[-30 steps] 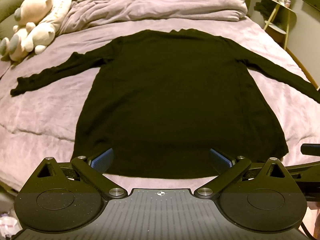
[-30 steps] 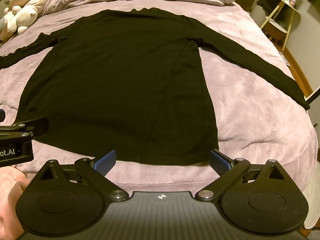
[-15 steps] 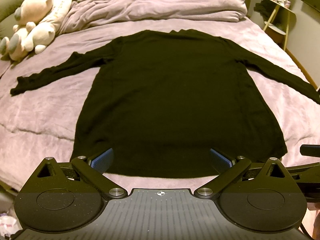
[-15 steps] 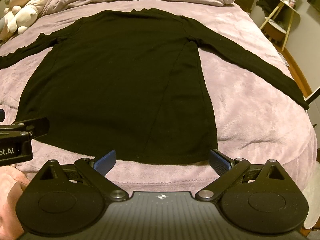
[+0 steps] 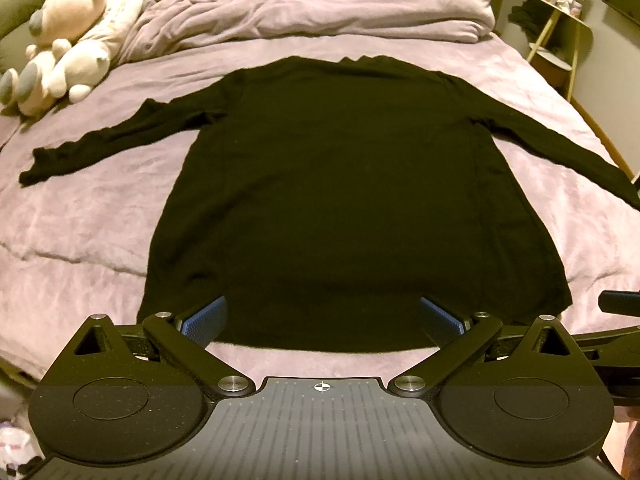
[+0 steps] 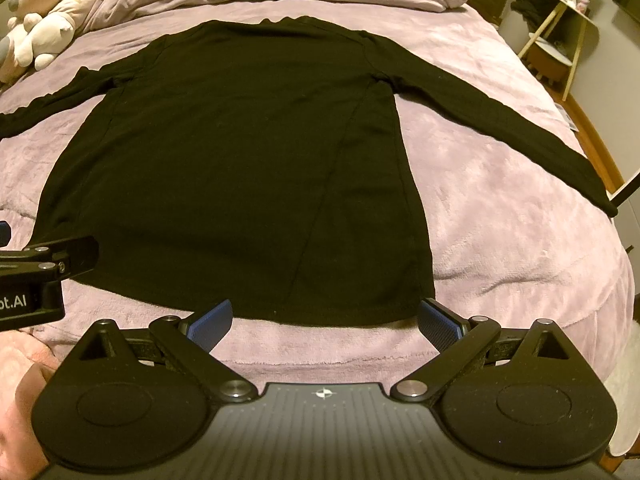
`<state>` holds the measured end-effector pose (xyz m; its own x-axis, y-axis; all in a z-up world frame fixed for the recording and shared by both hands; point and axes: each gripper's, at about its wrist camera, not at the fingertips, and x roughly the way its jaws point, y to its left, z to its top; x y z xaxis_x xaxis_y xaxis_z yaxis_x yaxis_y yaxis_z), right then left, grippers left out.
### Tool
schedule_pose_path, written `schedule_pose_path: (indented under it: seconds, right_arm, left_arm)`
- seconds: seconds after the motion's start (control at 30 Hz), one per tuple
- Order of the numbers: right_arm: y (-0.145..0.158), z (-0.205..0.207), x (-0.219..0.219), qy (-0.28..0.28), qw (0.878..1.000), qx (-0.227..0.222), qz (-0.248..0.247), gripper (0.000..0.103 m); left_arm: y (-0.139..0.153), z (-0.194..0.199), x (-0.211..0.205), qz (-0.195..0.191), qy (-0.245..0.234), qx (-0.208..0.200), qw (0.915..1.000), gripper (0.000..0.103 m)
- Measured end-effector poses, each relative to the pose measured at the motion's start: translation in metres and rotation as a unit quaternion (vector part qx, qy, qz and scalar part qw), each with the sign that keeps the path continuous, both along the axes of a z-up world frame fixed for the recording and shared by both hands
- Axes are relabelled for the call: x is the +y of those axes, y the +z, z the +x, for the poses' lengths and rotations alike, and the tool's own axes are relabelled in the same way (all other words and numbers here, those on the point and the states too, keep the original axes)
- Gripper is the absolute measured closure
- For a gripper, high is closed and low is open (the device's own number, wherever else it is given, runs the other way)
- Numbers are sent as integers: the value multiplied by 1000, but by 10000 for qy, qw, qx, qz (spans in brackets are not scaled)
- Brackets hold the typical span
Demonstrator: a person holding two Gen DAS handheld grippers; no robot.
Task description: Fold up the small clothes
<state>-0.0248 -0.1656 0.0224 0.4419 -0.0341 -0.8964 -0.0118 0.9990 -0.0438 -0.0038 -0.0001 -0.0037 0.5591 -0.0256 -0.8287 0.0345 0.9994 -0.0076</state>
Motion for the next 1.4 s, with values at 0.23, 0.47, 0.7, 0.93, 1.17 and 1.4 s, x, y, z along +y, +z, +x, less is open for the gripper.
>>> schedule_pose_path:
  seconds: [0.23, 0.47, 0.7, 0.93, 1.17, 1.4]
  right_arm:
    - [0, 0, 0, -7, 10000, -1, 7, 4]
    - [-2, -1, -1, -13, 10000, 36, 18, 4]
    - [-1, -1, -1, -26, 10000, 15, 22, 4]
    - [-1, -1, -1, -30, 10000, 9, 28, 4]
    - [-1, -1, -2, -35, 10000, 16, 42, 4]
    - [-1, 0, -2, -33, 10000, 17, 48, 4]
  left_arm:
    - [0, 0, 1, -17, 25, 42, 10000, 0]
    - [0, 0, 1, -27, 15, 54, 10000, 0]
    - [0, 1, 2, -42, 24, 70, 10000, 0]
    - [-2, 1, 2, -47, 27, 95, 9999, 0]
    - [-2, 1, 2, -47, 47, 117, 9999, 0]
    - [-2, 1, 3, -44, 41, 142, 9999, 0]
